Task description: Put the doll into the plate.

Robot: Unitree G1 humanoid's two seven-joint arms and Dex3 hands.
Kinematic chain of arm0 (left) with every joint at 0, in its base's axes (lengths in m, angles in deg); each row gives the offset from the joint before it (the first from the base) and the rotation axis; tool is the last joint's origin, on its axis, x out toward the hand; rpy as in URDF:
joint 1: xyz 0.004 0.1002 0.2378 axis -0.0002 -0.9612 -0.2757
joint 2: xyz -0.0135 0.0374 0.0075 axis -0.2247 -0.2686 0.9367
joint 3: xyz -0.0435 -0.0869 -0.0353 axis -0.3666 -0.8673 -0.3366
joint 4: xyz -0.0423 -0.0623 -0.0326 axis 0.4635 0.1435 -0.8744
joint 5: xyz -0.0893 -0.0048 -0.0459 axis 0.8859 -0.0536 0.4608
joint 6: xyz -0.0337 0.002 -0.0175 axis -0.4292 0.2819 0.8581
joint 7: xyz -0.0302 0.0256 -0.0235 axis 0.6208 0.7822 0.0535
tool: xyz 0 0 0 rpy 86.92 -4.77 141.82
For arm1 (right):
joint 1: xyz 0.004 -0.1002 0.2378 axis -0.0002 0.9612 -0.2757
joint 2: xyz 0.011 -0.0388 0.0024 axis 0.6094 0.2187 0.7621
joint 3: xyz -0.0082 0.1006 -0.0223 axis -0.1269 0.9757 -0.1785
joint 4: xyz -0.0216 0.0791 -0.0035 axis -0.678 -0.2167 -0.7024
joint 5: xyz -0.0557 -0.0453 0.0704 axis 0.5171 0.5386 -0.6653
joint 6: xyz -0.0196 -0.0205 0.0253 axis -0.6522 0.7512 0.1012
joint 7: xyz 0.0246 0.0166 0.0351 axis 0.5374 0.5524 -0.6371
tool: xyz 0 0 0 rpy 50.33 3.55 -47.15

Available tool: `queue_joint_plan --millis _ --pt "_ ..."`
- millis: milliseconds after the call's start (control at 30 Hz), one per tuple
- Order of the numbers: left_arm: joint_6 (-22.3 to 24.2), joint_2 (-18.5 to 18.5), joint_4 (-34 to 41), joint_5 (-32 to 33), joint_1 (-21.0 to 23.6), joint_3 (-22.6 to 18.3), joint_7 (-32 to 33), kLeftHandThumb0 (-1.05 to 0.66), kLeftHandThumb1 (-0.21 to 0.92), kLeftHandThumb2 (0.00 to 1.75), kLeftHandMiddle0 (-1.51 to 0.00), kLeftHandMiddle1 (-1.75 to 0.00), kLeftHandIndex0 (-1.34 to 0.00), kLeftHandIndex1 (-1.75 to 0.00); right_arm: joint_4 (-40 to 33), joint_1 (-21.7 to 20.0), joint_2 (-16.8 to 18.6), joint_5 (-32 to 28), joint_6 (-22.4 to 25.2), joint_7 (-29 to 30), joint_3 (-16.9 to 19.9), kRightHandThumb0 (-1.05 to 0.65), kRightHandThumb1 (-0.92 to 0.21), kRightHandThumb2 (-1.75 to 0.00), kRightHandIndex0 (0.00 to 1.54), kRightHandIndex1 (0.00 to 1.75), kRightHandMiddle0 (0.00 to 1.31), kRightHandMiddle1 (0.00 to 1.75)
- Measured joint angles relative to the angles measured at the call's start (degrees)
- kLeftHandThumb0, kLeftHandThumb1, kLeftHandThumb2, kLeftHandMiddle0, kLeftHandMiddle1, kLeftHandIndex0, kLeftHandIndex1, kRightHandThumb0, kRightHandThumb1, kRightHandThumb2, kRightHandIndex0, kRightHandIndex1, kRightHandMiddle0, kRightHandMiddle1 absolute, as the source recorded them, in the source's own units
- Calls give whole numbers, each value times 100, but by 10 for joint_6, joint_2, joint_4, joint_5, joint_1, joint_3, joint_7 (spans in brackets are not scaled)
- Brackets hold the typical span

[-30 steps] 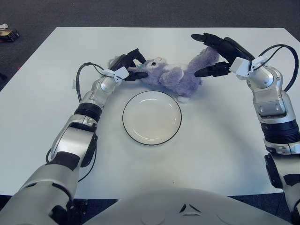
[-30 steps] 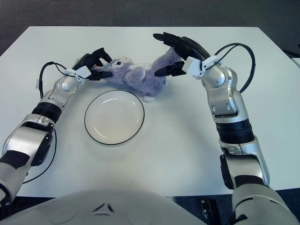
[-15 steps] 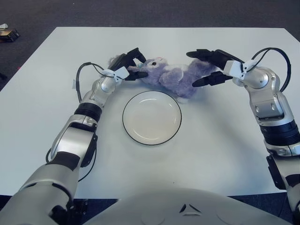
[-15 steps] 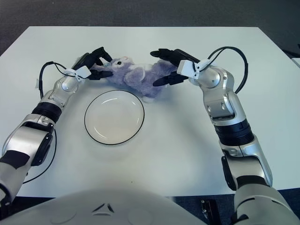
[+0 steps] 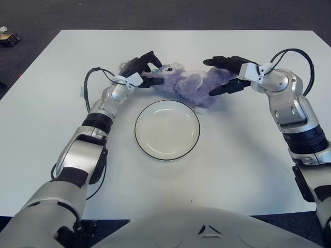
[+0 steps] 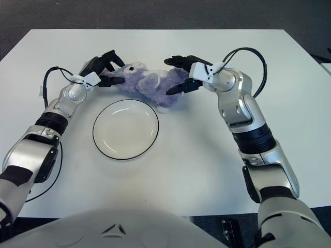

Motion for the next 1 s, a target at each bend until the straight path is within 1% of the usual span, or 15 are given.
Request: queue_joint_plan --millis 133,300,533,767,1000 --pt "0 0 2 -1 0 0 3 -55 92 13 -47 -142 -46 -123 9 -6 6 13 -8 1 -14 -95 -92 -10 0 0 18 1" --pt "0 0 2 -1 0 0 6 -55 92 13 -47 -142 -46 -123 17 -7 11 18 -14 1 -19 -95 -92 -10 0 0 19 1" --pt "0 3 16 -4 -3 2 13 -54 92 13 -48 -141 -46 -123 110 -45 34 46 -73 25 -57 -94 -92 -11 1 0 21 2" --pt "1 5 22 -4 -3 4 13 -54 92 14 -48 -141 -46 -122 141 -52 43 55 -100 31 -64 -94 -92 -11 1 0 21 2" --pt "4 6 33 -4 -11 5 18 -54 92 14 -48 -141 -47 -123 194 -73 45 82 -145 43 -84 -93 -92 -12 2 0 23 3"
